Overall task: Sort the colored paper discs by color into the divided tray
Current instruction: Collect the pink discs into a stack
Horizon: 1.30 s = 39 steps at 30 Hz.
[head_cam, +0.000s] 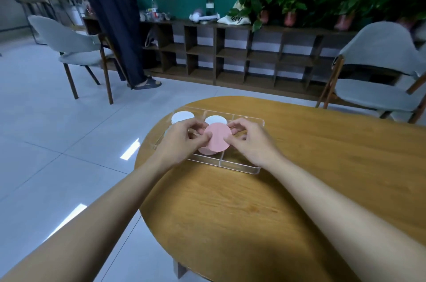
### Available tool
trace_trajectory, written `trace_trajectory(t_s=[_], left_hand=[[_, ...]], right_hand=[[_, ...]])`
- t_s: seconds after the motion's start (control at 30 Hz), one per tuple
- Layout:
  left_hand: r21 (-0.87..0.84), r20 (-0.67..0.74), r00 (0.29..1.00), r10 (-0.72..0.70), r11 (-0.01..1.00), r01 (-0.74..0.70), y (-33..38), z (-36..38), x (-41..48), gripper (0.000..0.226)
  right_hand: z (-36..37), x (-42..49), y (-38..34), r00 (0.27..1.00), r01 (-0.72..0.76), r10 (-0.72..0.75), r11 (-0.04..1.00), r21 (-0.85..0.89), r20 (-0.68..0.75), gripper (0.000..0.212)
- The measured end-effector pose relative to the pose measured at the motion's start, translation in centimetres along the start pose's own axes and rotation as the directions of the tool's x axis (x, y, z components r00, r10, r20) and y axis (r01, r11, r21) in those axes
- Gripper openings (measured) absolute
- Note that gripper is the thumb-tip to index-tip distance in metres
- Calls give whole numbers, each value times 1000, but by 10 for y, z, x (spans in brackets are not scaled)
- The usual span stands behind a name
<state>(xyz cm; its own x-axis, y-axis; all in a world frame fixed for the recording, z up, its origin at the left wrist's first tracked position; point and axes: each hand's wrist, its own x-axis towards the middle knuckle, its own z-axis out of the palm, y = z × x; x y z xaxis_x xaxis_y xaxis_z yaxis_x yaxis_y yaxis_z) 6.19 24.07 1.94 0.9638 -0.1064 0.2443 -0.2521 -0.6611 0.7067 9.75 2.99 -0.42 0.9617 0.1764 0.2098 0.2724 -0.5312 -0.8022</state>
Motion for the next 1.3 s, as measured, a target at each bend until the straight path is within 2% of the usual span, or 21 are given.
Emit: trace_trajectory(t_s=[0.17,0.37,0.57,0.67,0.8,0.9,1.03,1.1,1.2,1.3], left_hand=[[40,22,997,-75,996,74,-24,-5,25,13],[175,59,995,-75,982,64,-36,-3,41,14],[285,108,993,-53,958,21,-43,0,44,19],[313,103,994,-34,950,0,-47,6,43,21],[306,30,999,29,951,-37,-48,10,42,21],[319,15,994,104,942,-103,-47,12,39,11],[358,42,990,135,923,-141,-47,13,36,4],[335,43,991,126,933,-133,-46,10,35,6],[382,98,989,107,914,-137,-41,5,34,21],[400,98,987,128,903,-157,-36,0,29,31]], right_hand=[[18,29,6,998,-23,29,995,-102,55,25],[23,45,13,992,-37,58,983,-178,114,21],[27,49,13,988,39,7,957,-288,156,16],[32,45,16,991,67,-25,942,-329,130,17],[35,43,13,996,28,3,937,-349,88,24],[34,39,8,995,19,18,935,-355,102,23],[36,35,7,994,-5,44,928,-372,98,24],[36,33,6,995,-3,43,919,-393,93,25],[34,28,8,997,27,7,914,-404,81,30],[24,19,8,997,65,-44,930,-363,64,37]])
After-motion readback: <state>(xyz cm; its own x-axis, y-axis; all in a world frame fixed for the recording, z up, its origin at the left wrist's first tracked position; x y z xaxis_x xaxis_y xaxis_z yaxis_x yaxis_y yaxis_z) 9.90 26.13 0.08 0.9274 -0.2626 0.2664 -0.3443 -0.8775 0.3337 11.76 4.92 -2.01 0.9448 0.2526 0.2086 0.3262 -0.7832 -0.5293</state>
